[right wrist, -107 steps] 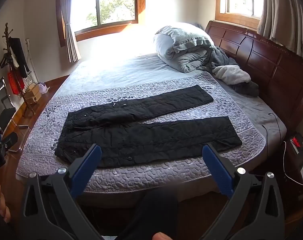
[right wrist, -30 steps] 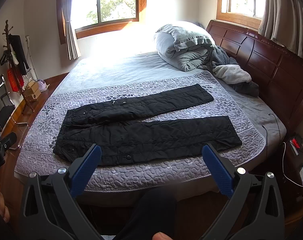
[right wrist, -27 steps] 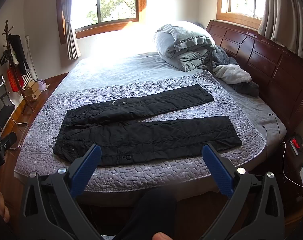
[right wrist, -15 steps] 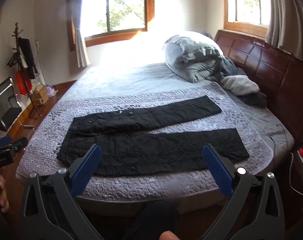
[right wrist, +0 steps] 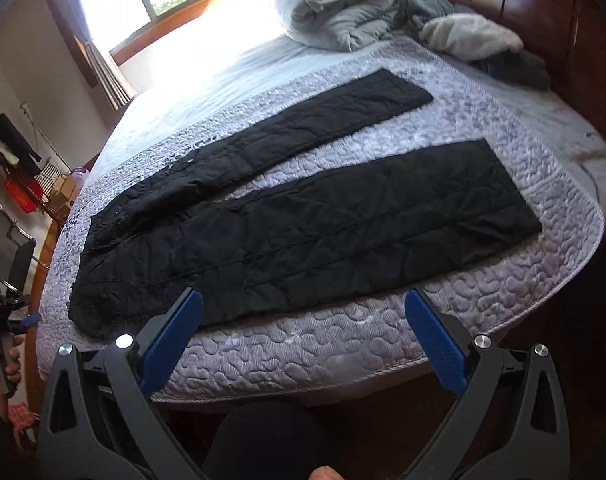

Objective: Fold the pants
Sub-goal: 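Move left tool to the pants waist while right tool moves to a leg hem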

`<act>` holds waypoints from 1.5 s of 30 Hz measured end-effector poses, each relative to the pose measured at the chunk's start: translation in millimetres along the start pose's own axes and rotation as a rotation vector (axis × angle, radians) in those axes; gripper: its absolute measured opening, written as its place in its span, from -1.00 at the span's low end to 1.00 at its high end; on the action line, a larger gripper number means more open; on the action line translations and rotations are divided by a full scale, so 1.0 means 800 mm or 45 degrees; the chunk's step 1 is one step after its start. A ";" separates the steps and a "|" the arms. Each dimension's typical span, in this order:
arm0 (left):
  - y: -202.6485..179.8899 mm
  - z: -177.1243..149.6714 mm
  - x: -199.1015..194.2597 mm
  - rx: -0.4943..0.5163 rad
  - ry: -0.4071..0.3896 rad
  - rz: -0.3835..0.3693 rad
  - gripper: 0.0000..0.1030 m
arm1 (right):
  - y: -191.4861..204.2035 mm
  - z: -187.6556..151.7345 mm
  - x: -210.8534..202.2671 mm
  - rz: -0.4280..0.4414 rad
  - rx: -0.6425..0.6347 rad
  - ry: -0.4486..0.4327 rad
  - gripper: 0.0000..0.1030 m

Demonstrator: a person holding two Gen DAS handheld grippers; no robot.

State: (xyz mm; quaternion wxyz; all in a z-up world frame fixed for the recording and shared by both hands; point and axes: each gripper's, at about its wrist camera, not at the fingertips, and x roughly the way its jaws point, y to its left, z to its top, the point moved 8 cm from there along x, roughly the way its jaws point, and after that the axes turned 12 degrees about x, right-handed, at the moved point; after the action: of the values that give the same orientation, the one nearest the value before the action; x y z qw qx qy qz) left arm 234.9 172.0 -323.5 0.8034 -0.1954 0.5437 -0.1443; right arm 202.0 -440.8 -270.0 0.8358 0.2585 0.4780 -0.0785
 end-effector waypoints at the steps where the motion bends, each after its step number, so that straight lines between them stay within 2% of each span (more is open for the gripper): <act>1: 0.014 -0.001 0.018 -0.045 0.049 -0.005 0.93 | -0.010 0.000 0.010 -0.011 0.024 0.021 0.95; 2: 0.026 -0.002 0.035 -0.072 0.091 -0.009 0.93 | -0.021 0.000 0.018 -0.031 0.046 0.034 0.95; 3: 0.040 -0.004 0.049 -0.101 0.119 0.028 0.93 | -0.029 0.000 0.026 -0.029 0.065 0.048 0.95; 6: 0.067 -0.012 0.079 -0.208 0.147 0.057 0.93 | -0.053 0.003 0.043 -0.016 0.128 0.083 0.95; 10: 0.072 -0.016 0.099 -0.336 0.118 -0.014 0.92 | -0.091 0.022 0.053 0.041 0.228 0.117 0.95; 11: 0.066 -0.014 0.099 -0.357 0.083 -0.053 0.86 | -0.106 0.033 0.053 0.063 0.274 0.115 0.95; 13: 0.065 -0.015 0.101 -0.360 0.065 0.010 0.73 | -0.146 0.060 0.052 0.081 0.406 0.094 0.95; 15: 0.071 -0.023 0.106 -0.398 0.080 0.057 0.22 | -0.182 0.085 0.050 0.126 0.516 0.081 0.95; 17: 0.077 -0.027 0.106 -0.441 0.083 0.077 0.03 | -0.220 0.102 0.054 0.121 0.607 0.069 0.95; 19: 0.081 -0.031 0.104 -0.464 0.064 0.069 -0.06 | -0.256 0.115 0.064 0.124 0.706 0.070 0.95; 22: 0.080 -0.034 0.101 -0.454 0.046 0.056 -0.05 | -0.299 0.123 0.080 0.123 0.833 0.058 0.94; 23: 0.080 -0.034 0.102 -0.452 0.038 0.035 0.16 | -0.312 0.123 0.088 0.126 0.866 0.062 0.91; 24: 0.075 -0.031 0.103 -0.450 0.018 -0.013 0.47 | -0.321 0.123 0.096 0.128 0.894 0.069 0.89; 25: 0.080 -0.023 0.110 -0.448 0.001 -0.038 0.55 | -0.328 0.124 0.103 0.135 0.911 0.070 0.87; 28: 0.074 -0.016 0.113 -0.411 0.017 0.051 0.54 | -0.342 0.129 0.121 0.111 0.919 0.056 0.83; 29: 0.074 -0.016 0.112 -0.413 0.019 0.092 0.39 | -0.344 0.130 0.127 0.097 0.919 0.063 0.63; 30: 0.075 -0.016 0.110 -0.420 0.026 0.132 0.15 | -0.347 0.131 0.134 0.091 0.925 0.070 0.47; 31: 0.080 -0.017 0.108 -0.445 0.022 0.143 0.04 | -0.349 0.131 0.137 0.097 0.937 0.067 0.15; 32: 0.086 -0.019 0.105 -0.483 0.011 0.129 -0.19 | -0.349 0.131 0.137 0.108 0.951 0.054 -0.02; 33: 0.092 -0.020 0.101 -0.518 -0.001 0.101 -0.33 | -0.350 0.130 0.138 0.110 0.958 0.049 -0.17; 34: 0.098 -0.023 0.097 -0.549 -0.018 0.064 -0.36 | -0.349 0.128 0.137 0.107 0.956 0.043 -0.44; 35: 0.101 -0.024 0.094 -0.550 -0.028 0.063 -0.41 | -0.346 0.124 0.136 0.116 0.951 0.040 -0.57; 38: 0.110 -0.018 0.080 -0.522 -0.053 0.144 -0.48 | -0.322 0.117 0.136 0.139 0.895 0.055 -0.67; 42: 0.135 -0.020 0.063 -0.549 -0.066 0.189 -0.49 | -0.285 0.105 0.143 0.172 0.838 0.107 -0.67; 45: 0.144 -0.014 0.057 -0.520 -0.079 0.248 -0.45 | -0.270 0.093 0.161 0.104 0.764 0.169 -0.59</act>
State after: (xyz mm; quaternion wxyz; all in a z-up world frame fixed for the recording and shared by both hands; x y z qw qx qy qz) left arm 243.2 251.5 -418.8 0.7734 -0.3050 0.5531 0.0532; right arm 244.9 -648.1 -424.9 0.6916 0.5172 0.4762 -0.1655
